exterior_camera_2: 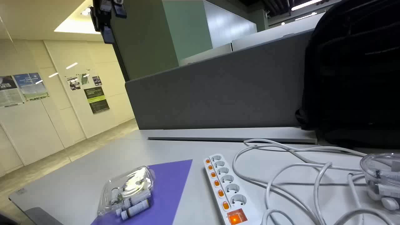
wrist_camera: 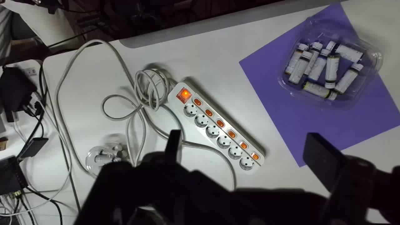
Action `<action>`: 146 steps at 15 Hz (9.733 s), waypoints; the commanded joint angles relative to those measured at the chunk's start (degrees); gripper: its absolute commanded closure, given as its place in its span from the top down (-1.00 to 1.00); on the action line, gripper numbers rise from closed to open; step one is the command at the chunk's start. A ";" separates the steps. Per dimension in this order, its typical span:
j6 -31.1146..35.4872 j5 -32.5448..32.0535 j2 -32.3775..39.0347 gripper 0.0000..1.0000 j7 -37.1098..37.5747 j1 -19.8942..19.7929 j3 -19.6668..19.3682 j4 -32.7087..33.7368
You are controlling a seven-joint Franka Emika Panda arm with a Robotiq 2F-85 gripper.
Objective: Turn on the last switch to the left
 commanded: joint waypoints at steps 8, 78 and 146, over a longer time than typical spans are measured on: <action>-0.05 -0.35 0.13 1.00 0.33 1.74 -1.49 0.15; 52.05 -1.61 47.96 -1.00 15.77 11.51 -14.07 7.38; 68.66 23.22 49.51 -1.00 10.59 7.03 -14.78 -2.70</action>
